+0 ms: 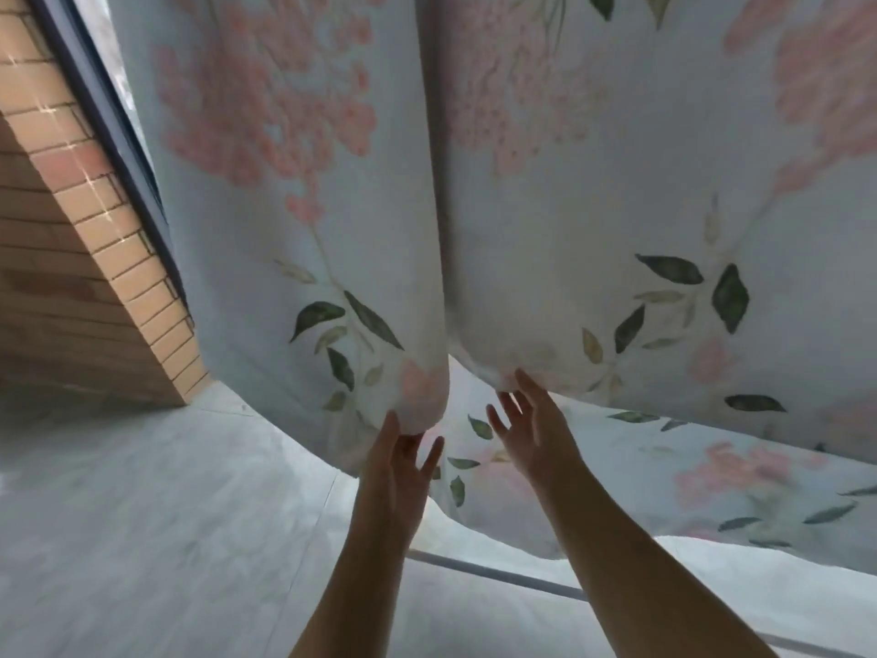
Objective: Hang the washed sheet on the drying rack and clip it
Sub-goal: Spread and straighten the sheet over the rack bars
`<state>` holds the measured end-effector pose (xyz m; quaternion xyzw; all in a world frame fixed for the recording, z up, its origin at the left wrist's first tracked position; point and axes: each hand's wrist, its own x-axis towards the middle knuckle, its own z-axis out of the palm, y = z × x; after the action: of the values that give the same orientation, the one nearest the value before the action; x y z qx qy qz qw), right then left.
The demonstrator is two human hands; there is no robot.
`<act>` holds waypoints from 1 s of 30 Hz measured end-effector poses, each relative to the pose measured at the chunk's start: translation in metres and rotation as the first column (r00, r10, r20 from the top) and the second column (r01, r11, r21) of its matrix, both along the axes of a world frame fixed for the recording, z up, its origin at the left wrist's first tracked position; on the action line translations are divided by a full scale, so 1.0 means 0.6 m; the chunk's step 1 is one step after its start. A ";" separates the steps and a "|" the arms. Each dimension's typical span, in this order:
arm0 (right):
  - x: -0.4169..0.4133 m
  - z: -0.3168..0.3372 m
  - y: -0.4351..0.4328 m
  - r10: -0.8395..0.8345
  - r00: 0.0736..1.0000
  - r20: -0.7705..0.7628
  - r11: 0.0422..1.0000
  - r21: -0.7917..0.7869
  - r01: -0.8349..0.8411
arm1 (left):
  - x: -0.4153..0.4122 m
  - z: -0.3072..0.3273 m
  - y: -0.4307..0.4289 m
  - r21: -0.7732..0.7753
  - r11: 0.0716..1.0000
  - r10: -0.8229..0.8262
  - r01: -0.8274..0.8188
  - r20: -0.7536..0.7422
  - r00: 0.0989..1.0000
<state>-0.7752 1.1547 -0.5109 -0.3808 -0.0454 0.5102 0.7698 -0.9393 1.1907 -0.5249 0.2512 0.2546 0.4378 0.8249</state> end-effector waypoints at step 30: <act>0.058 -0.200 -0.168 -0.087 0.901 0.425 0.967 -0.181 0.178 | -0.103 -0.199 0.048 0.178 0.816 0.548 -0.550 -0.542 0.638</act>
<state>-0.7407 1.0539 -0.6307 -0.5633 -0.1255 0.3661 0.7300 -1.0012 1.2197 -0.6443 0.2794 0.5537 0.5707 0.5381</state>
